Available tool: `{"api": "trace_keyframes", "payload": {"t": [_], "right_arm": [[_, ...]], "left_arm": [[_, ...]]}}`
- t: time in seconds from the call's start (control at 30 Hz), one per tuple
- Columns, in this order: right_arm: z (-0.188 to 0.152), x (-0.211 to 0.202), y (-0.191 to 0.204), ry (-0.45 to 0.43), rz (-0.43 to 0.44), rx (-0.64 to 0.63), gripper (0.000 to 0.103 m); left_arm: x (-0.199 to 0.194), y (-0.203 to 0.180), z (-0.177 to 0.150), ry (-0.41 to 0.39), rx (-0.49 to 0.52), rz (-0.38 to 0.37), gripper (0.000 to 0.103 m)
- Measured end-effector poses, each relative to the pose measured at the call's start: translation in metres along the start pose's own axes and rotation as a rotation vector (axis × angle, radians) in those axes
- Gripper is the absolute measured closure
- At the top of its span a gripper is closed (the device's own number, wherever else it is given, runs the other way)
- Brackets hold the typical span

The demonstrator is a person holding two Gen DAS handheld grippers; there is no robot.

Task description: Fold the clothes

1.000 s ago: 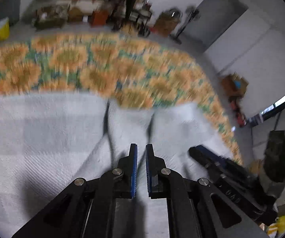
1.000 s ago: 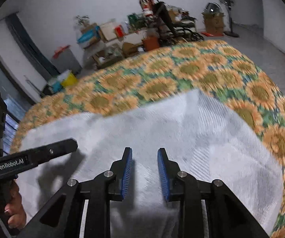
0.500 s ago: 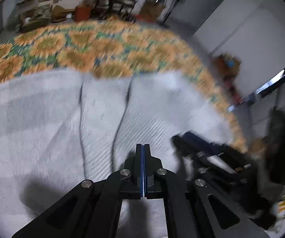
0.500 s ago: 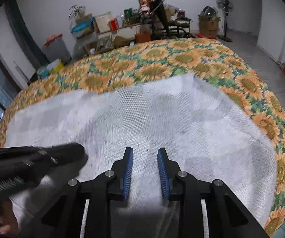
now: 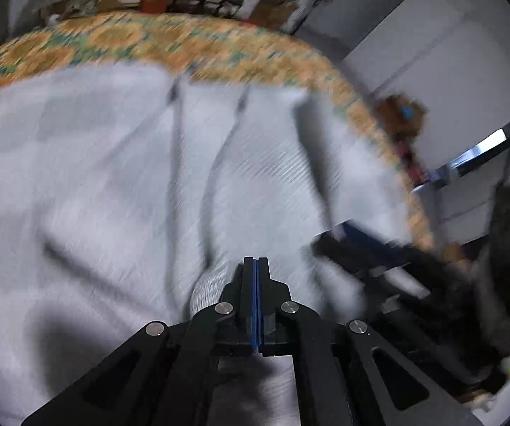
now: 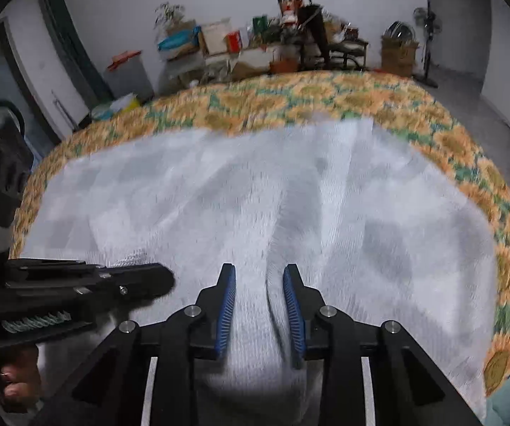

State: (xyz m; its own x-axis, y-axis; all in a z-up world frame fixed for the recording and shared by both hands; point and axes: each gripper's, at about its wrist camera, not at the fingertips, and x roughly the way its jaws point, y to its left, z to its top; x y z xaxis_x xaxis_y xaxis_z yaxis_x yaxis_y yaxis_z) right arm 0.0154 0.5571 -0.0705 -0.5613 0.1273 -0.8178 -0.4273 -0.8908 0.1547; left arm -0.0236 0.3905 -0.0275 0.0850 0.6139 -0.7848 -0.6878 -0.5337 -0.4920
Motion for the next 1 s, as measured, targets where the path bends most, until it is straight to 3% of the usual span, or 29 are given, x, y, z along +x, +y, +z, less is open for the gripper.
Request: {"api": "trace_keyframes", "payload": {"t": [0.17,0.2,0.37,0.5,0.63,0.73,0.83,0.93,1.0], "right_arm": [[-0.012,-0.015,-0.026,0.023,-0.071,0.084,0.072],[-0.014,-0.020,-0.029,0.021,-0.082,0.100,0.072],[-0.020,-0.033,-0.012,-0.014,0.077,0.079,0.069],[-0.033,-0.023,-0.005,0.046,0.029,0.018,0.071],[-0.038,-0.036,-0.031,0.084,-0.027,0.099,0.069],[-0.031,-0.056,-0.032,-0.005,-0.070,0.103,0.066],[-0.023,-0.058,-0.010,-0.040,0.030,0.038,0.066],[-0.028,-0.039,0.010,0.015,0.059,-0.025,0.067],[-0.038,-0.026,0.006,0.061,0.057,-0.006,0.068]], "left_arm": [[-0.021,0.025,-0.007,-0.011,-0.092,-0.022,0.101],[-0.023,0.020,-0.009,-0.014,-0.074,-0.020,0.101],[-0.030,0.013,-0.026,0.001,-0.029,0.023,0.101],[-0.034,0.038,-0.035,-0.021,-0.105,-0.053,0.101],[-0.029,0.045,-0.036,-0.023,-0.143,-0.105,0.101],[-0.030,0.043,-0.035,-0.015,-0.151,-0.098,0.101],[-0.031,0.033,-0.031,-0.022,-0.149,-0.091,0.101],[-0.030,0.028,-0.031,-0.040,-0.140,-0.064,0.101],[-0.022,0.040,-0.034,-0.029,-0.174,-0.086,0.101]]}}
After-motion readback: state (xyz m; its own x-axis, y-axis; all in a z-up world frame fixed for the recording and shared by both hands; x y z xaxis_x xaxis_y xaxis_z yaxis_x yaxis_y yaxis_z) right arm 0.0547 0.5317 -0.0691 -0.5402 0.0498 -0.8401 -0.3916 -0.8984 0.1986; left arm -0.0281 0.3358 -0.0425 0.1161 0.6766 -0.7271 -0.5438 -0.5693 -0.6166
